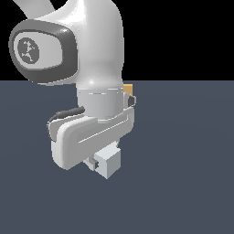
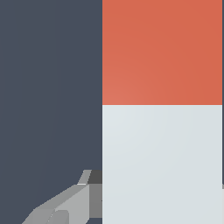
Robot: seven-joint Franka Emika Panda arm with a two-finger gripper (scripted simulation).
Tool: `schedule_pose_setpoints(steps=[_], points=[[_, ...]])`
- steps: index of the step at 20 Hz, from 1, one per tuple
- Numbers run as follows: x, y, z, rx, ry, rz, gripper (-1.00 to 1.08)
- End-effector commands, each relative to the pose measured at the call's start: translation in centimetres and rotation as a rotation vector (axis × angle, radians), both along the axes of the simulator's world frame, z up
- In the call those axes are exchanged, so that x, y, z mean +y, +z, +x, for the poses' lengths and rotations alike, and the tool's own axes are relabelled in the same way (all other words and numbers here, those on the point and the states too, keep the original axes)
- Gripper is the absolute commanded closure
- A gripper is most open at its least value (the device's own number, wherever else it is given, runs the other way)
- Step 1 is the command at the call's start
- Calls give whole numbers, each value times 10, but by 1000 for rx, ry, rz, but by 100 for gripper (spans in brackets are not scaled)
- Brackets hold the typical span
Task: Insert the peg into the horizontal hole in a box.
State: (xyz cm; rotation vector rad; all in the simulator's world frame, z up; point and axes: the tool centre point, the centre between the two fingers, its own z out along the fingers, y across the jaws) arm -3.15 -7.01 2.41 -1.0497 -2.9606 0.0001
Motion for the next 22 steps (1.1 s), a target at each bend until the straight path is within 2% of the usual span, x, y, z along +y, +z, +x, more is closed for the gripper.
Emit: schedule_pose_setpoints(steps=[1, 11, 22], points=[[2, 0, -1, 0, -6, 0, 108], [20, 6, -13, 0, -109, 0, 108], [62, 19, -32, -1, -328, 1, 108]])
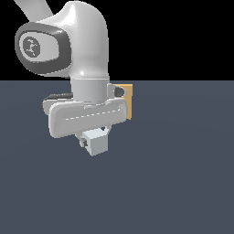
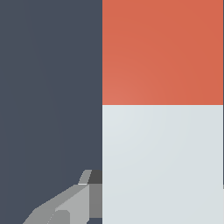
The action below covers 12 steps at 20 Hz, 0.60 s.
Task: Insert the peg into the horizontal hole in a box.
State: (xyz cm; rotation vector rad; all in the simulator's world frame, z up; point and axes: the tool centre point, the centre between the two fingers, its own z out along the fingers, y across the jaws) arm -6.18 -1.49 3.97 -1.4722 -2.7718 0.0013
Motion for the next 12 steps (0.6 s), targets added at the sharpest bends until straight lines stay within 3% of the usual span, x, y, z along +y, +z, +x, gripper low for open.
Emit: schedule_pose_setpoints(steps=[1, 12], points=[[11, 5, -2, -3, -54, 0, 108], [58, 17, -10, -3, -276, 0, 108]])
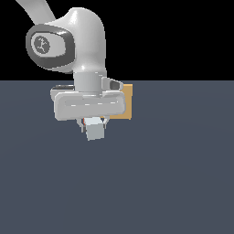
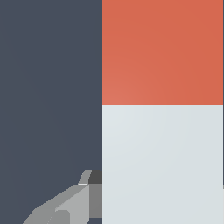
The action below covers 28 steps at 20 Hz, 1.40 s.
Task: Insert the peg into the horizontal hole in a box.
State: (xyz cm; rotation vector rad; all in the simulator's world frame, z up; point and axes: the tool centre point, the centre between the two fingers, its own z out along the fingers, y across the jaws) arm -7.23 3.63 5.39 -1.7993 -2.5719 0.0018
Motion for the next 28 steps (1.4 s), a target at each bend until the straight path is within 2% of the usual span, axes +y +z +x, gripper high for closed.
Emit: schedule_pose_setpoints(steps=[1, 16, 28], points=[[11, 4, 1, -3, -51, 0, 108], [72, 21, 10, -3, -338, -1, 108], [95, 28, 21, -3, -454, -1, 108]])
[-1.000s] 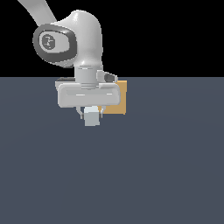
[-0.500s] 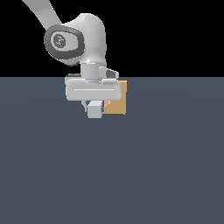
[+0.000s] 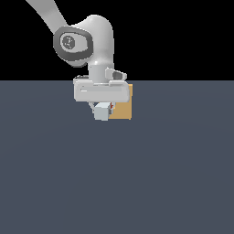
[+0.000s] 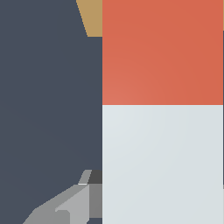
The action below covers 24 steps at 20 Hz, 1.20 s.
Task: Insert the peg into the horizontal hole in a box.
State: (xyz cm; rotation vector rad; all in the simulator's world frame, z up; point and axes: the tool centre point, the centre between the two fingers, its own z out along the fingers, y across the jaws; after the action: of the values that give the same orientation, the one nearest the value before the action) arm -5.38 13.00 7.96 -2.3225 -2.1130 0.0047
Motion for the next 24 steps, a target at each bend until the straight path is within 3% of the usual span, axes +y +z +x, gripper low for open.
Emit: schedule_pose_setpoints(steps=[1, 17, 24], points=[[2, 2, 3, -3, -13, 1, 108], [3, 2, 3, -3, -14, 2, 108], [29, 3, 6, -3, -14, 2, 108]])
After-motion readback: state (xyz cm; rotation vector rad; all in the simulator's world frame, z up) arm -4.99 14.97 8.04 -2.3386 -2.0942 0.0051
